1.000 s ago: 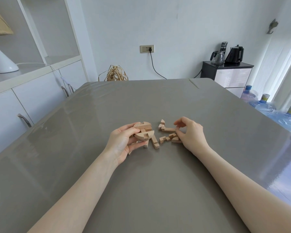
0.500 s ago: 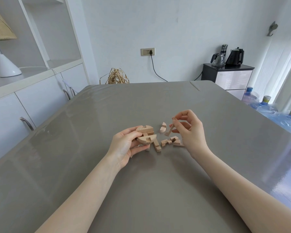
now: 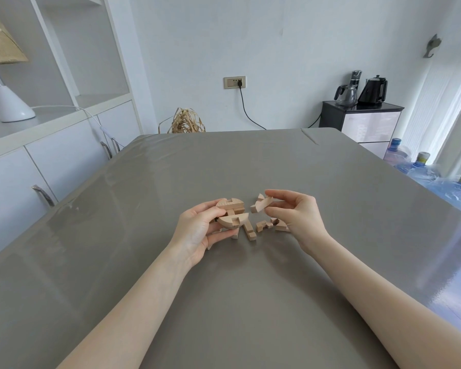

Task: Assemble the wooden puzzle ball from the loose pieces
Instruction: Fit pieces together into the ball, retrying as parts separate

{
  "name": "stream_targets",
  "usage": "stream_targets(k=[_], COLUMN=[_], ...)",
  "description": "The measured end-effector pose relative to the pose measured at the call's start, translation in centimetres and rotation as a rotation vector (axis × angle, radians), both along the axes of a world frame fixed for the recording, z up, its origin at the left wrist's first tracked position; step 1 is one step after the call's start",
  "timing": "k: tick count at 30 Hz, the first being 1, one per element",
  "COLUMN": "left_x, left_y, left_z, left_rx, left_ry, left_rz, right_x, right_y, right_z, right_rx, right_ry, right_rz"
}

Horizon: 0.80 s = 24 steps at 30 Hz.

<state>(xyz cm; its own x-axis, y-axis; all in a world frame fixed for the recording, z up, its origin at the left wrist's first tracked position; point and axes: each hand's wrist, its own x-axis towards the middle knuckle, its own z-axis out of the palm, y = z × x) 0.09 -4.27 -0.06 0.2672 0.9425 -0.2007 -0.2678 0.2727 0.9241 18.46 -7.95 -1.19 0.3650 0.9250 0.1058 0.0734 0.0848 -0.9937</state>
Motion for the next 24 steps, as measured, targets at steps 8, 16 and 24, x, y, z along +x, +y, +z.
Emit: stream_targets(k=[8,16,24], left_x=[0.0,0.1,0.1], left_y=[0.1,-0.1,-0.1], left_z=[-0.1,0.0,-0.2], left_rx=[0.014,0.011,0.014], left_ry=[0.013,0.026,0.053], left_rz=[-0.009,-0.011,-0.031], right_x=[0.0,-0.1,-0.3], right_y=[0.4,0.4,-0.2], right_z=[-0.5,-0.4,0.6], right_rx=[0.020,0.040,0.127], right_ry=[-0.114,-0.305,-0.144], right_rz=[0.009,-0.057,0.139])
